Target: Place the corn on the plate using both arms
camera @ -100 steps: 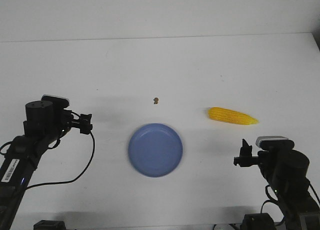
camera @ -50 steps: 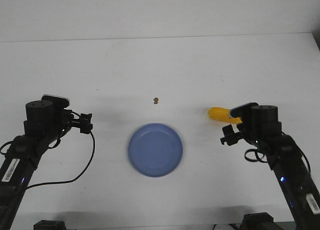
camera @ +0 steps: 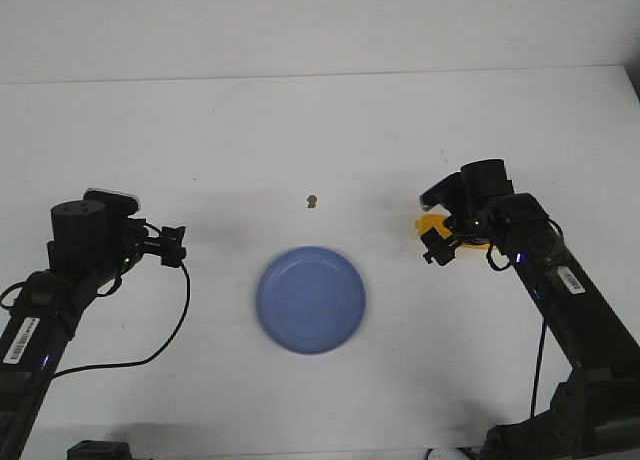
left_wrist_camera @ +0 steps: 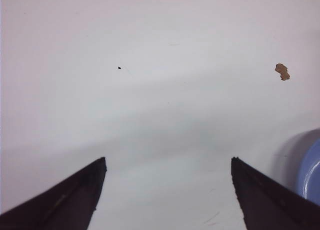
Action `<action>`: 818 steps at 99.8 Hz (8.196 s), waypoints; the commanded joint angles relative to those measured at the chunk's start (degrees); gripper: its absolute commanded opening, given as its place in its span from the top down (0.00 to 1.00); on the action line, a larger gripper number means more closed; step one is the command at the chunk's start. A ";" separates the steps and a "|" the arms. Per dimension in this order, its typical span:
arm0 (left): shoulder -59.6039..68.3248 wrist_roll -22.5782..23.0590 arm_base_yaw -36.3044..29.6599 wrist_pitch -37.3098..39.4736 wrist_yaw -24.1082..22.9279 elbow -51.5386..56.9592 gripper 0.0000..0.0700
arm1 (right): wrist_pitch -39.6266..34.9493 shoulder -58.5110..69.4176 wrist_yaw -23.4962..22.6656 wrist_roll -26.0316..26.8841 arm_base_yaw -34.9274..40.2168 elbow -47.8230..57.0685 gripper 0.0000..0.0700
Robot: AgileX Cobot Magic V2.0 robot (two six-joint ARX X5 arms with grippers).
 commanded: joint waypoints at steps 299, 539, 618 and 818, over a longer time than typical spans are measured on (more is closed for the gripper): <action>0.70 -0.68 0.00 0.17 0.07 0.44 0.27 | 10.12 4.94 -17.29 27.06 29.20 1.40 0.28; -39.23 -6.29 1.51 9.46 -3.37 -23.47 0.99 | 27.02 -73.68 1.55 24.59 -6.34 -41.27 1.00; -39.30 -6.32 1.51 9.55 -3.34 -23.47 0.98 | 27.08 -73.70 1.53 24.55 -6.34 -41.27 1.00; -68.11 -6.12 1.36 31.74 -5.57 -57.88 0.98 | 27.67 -73.70 1.53 24.55 -6.32 -41.27 1.00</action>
